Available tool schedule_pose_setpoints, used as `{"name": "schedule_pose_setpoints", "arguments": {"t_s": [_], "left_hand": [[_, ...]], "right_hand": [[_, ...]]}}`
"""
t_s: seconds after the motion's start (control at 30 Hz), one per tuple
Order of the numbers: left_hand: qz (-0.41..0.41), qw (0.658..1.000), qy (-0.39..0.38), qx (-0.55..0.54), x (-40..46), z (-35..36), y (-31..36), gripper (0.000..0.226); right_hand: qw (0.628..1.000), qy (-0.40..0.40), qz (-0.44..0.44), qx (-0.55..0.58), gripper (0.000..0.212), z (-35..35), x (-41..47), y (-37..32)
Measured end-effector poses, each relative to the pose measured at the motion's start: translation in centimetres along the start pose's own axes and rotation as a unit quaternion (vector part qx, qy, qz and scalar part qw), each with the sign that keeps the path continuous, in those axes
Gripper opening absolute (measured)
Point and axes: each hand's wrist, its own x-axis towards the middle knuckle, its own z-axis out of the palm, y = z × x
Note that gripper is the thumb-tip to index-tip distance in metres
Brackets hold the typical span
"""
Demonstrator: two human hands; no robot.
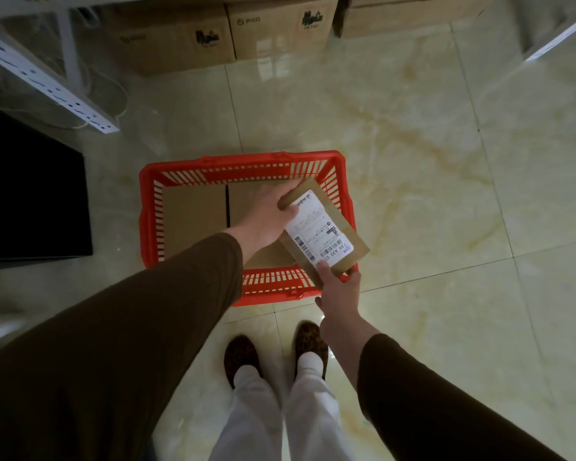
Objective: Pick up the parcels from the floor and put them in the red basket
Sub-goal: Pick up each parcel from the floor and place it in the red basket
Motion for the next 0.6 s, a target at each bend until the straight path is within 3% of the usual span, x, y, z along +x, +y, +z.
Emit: {"name": "schedule_pose_setpoints", "arguments": {"t_s": [0.2,0.37,0.6], "left_hand": [[0.031,0.999,-0.005,0.012,2.6,0.8,-0.2,0.036],[0.075,0.996,0.001,0.043,4.1,1.2,0.7,0.034],[0.092,0.996,0.005,0.011,4.8,1.8,1.0,0.032]], "right_hand": [[0.999,-0.005,0.045,0.025,0.053,1.2,1.2,0.4],[0.993,-0.012,0.099,0.057,0.044,2.5,1.3,0.3],[0.996,0.029,0.065,0.059,0.043,2.3,2.1,-0.4]]}}
